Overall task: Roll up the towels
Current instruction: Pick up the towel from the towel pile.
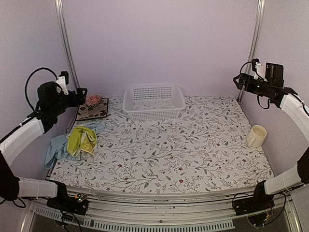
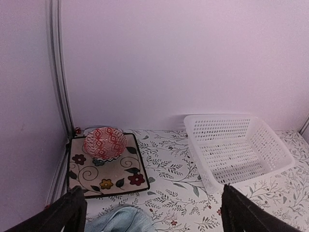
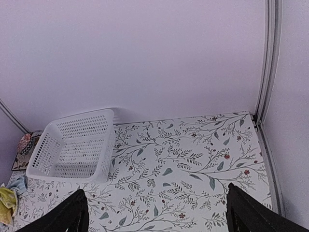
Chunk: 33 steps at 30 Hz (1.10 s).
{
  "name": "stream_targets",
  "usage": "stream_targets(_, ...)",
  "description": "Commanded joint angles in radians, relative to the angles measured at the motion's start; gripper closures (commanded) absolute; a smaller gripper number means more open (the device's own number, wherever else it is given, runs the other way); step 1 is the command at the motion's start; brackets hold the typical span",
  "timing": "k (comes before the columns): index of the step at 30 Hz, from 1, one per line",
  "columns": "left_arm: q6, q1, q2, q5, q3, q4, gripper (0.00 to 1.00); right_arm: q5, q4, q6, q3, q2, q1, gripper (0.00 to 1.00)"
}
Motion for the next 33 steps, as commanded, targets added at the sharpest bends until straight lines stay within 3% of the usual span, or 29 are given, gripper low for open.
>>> stream_targets(1,0.003,-0.017,-0.034,-0.047,0.01,-0.052,0.03,0.04,-0.07,0.161,-0.031,-0.055,-0.012,0.01)
stream_targets(4,-0.043,-0.021,-0.022,-0.061,0.039,-0.105,0.03,-0.042,-0.025,0.15,-0.088,-0.08,-0.024,0.01)
stream_targets(7,-0.117,-0.034,0.027,-0.114,0.102,-0.25,0.03,-0.08,-0.085,0.108,-0.065,-0.044,-0.021,0.01)
stream_targets(17,-0.262,-0.149,0.151,-0.356,0.139,-0.528,0.03,0.075,-0.232,-0.015,0.075,0.112,0.127,0.01)
stream_targets(29,-0.373,-0.189,0.242,-0.332,0.069,-0.562,0.23,-0.016,-0.222,0.037,0.191,0.271,0.142,0.01)
stream_targets(33,-0.402,-0.198,0.283,-0.324,0.047,-0.567,0.25,-0.03,-0.22,0.04,0.202,0.297,0.148,0.01)
